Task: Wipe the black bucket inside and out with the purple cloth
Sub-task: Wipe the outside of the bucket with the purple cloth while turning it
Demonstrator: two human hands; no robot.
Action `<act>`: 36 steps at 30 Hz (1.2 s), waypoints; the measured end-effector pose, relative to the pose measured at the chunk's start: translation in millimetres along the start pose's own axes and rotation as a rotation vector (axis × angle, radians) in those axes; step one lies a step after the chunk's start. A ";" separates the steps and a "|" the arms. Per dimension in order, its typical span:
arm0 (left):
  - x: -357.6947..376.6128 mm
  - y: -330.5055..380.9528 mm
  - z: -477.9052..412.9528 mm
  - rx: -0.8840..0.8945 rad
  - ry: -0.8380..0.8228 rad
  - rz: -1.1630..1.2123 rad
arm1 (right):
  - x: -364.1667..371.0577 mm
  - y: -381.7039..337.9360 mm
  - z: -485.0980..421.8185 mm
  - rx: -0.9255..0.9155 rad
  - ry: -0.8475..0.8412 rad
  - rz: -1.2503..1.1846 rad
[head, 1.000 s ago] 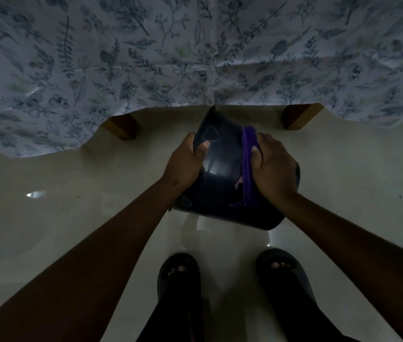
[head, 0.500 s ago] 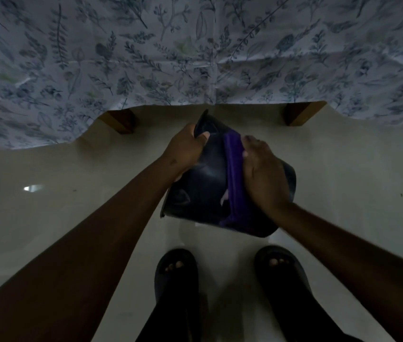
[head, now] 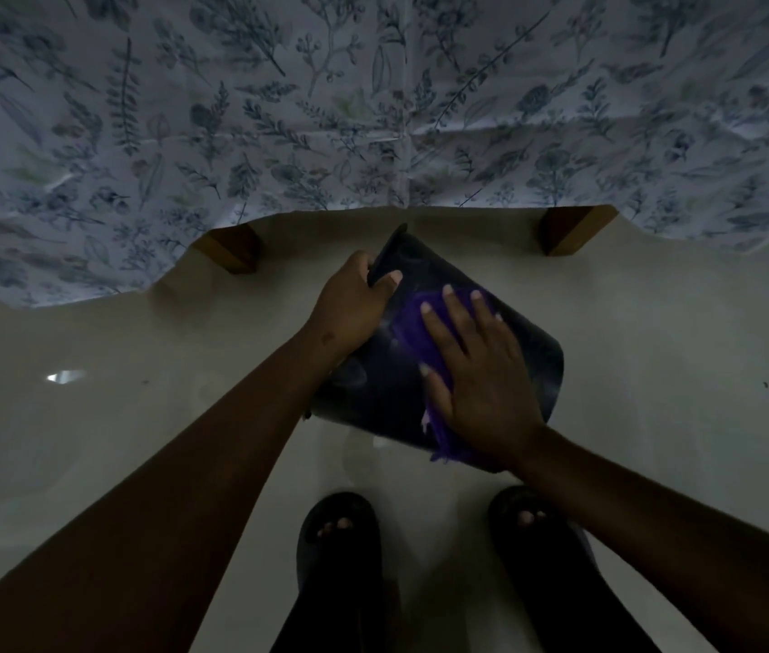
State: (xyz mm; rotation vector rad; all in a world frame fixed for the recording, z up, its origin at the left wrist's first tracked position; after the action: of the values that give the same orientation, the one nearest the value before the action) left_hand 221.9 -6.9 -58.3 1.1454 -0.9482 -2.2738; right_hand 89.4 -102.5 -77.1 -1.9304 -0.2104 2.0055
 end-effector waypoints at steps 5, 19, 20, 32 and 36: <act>-3.0 -11.6 23.2 0.099 -0.007 0.001 | -19.9 71.0 -47.6 0.346 0.059 -0.271; -4.1 -19.9 14.7 0.112 -0.013 -0.053 | -13.9 21.4 -38.1 0.143 0.051 -0.235; -4.6 -21.1 16.0 0.115 -0.007 -0.069 | -12.5 43.1 -53.0 0.282 0.023 -0.389; -1.9 -8.8 3.3 0.094 -0.015 -0.053 | 15.8 -36.9 34.8 -0.311 -0.045 0.055; -1.7 -9.1 10.2 0.096 -0.021 -0.011 | -9.2 7.5 -22.5 0.066 0.016 -0.155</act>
State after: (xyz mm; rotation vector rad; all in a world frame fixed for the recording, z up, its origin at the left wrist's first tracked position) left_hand 213.9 4.2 -59.7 1.1715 -1.0721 -2.2750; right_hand 110.6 -115.6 -72.4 -1.8304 -0.2775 1.8738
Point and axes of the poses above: each hand's wrist, its own z-axis away from the middle knuckle, its own x-axis out of the palm, y = z × x, the point moved 9 cm from there along -z, towards the middle knuckle, and after that the axes turned 1 degree about -z, right-handed, at the moved point
